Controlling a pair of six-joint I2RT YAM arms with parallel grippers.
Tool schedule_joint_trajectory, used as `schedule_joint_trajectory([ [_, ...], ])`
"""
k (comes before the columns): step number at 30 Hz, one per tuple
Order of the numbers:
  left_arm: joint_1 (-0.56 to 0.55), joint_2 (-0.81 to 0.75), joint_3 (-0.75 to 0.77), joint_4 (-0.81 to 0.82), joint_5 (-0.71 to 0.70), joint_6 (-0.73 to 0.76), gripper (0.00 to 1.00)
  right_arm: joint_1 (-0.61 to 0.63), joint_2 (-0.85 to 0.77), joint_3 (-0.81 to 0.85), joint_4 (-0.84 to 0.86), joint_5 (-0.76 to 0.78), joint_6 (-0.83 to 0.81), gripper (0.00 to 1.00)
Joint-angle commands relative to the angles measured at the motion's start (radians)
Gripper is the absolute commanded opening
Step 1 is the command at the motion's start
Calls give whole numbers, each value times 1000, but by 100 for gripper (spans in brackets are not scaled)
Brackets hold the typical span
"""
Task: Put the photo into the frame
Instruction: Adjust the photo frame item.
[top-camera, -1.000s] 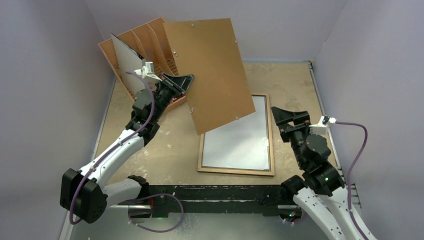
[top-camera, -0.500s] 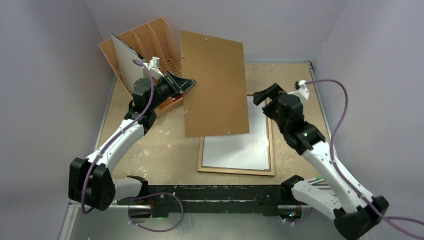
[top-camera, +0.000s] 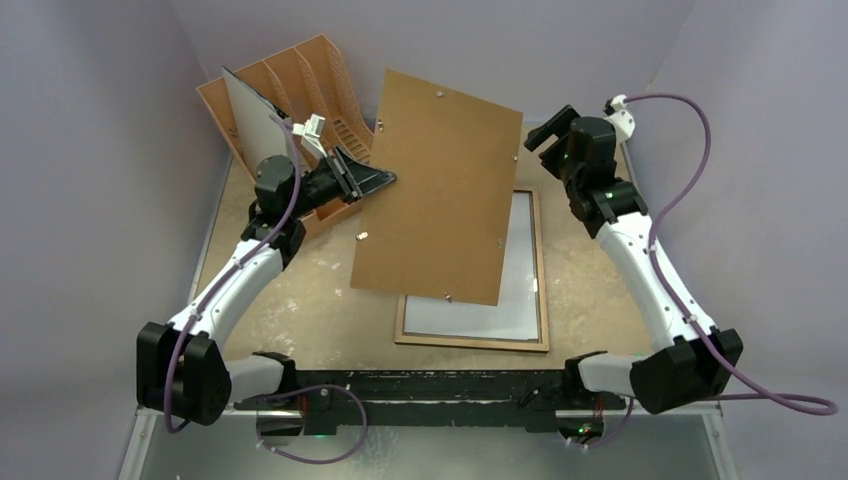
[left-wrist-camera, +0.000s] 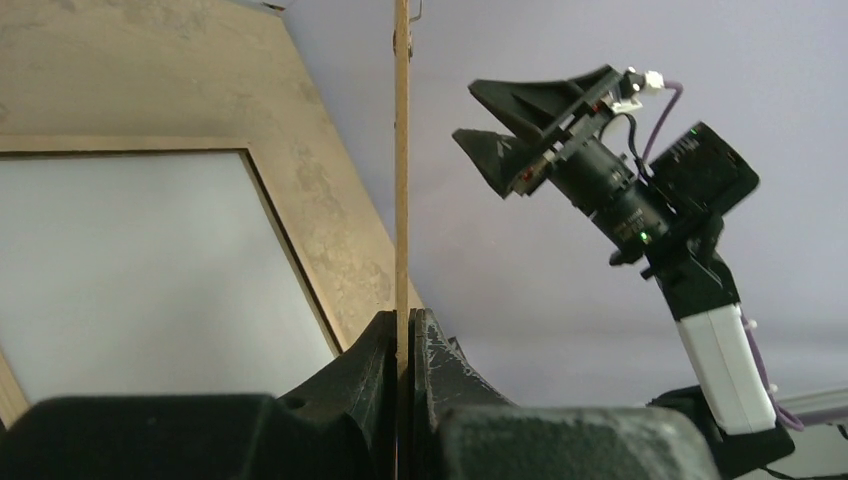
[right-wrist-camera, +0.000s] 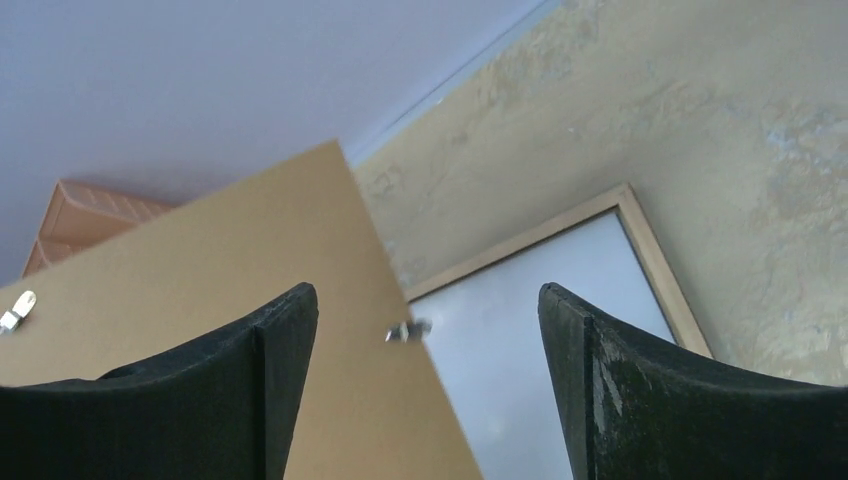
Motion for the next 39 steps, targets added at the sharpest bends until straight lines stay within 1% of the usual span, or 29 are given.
schedule_joint_trajectory([
  [1, 10, -77, 5, 88, 56, -39, 0, -66, 60, 63, -6, -60, -35, 81],
  [6, 10, -81, -12, 128, 73, -78, 0, -93, 86, 42, 17, -109, -52, 76],
  [13, 10, -74, -30, 178, 78, -111, 0, -94, 77, 13, 81, -210, -109, 73],
  [18, 10, -54, -50, 301, 49, -198, 0, -94, 64, -42, 90, -304, -121, 67],
  [21, 9, -31, -53, 354, 28, -235, 0, -94, 53, -86, 93, -358, -128, 62],
  [24, 8, -12, -63, 394, 11, -260, 0, -94, 17, -129, 136, -413, -146, 58],
  [28, 8, 7, -86, 397, -20, -261, 0, -94, -64, -181, 207, -464, -192, 58],
  [30, 8, 14, -106, 402, -37, -262, 0, -94, -94, -204, 201, -496, -197, 58],
  [31, 8, 19, -121, 408, -45, -268, 0, -94, -105, -213, 187, -492, -193, 58],
  [35, 8, 38, -161, 422, -77, -295, 0, -94, -137, -227, 63, -303, -151, 62],
  [39, 8, 71, -173, 418, -105, -318, 0, -94, -209, -268, 37, -282, -148, 65],
])
